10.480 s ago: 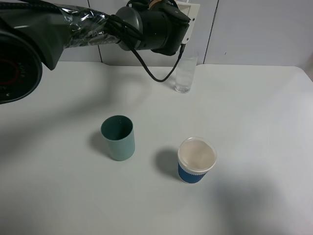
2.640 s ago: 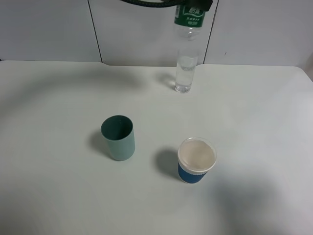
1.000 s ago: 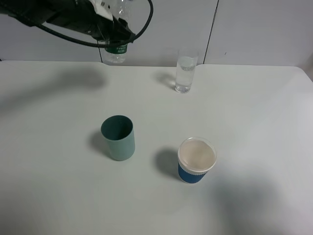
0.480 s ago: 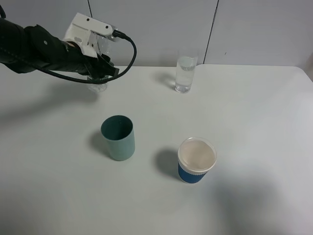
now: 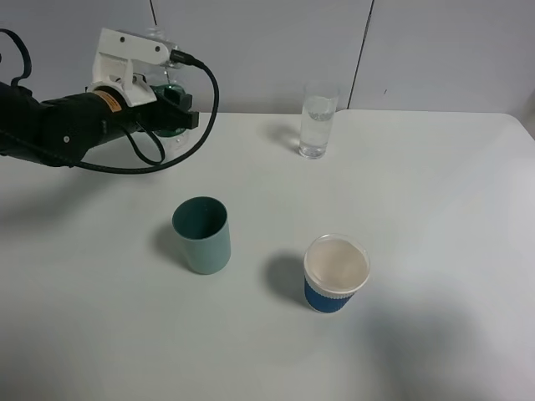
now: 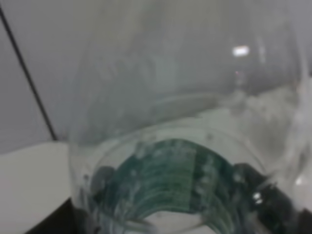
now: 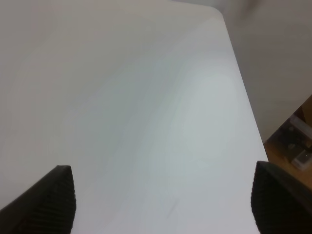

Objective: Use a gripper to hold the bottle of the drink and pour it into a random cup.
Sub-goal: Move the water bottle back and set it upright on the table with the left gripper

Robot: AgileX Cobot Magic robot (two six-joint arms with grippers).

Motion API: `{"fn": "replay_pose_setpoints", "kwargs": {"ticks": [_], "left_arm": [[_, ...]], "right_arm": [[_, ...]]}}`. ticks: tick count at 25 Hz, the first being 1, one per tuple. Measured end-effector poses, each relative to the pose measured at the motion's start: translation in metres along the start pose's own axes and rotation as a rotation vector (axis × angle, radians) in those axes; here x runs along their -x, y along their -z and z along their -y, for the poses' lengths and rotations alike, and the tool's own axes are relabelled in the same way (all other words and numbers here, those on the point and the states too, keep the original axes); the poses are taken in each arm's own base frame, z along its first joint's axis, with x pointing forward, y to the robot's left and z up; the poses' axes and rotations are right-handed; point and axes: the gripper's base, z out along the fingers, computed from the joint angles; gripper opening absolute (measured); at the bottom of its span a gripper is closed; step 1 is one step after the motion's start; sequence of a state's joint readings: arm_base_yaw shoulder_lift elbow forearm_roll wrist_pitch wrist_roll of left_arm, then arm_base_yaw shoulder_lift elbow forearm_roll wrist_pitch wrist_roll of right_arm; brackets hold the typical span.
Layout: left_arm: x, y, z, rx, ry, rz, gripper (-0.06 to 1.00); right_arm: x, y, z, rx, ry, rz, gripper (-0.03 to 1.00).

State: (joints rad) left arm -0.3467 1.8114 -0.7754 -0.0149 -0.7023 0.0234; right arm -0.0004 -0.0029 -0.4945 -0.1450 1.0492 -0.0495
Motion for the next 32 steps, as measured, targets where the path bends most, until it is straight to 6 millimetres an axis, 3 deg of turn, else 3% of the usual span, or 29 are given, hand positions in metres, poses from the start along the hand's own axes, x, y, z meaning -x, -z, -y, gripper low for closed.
{"fn": "replay_pose_setpoints", "kwargs": {"ticks": [21, 32], "left_arm": [[-0.062, -0.012, 0.0, -0.133, -0.017, -0.001, 0.5], [-0.08, -0.016, 0.001, -0.142, -0.008, -0.011, 0.5]], "right_arm": [[0.0, 0.0, 0.0, 0.0, 0.0, 0.0, 0.74], [0.0, 0.0, 0.0, 0.0, 0.0, 0.0, 0.74]]}}
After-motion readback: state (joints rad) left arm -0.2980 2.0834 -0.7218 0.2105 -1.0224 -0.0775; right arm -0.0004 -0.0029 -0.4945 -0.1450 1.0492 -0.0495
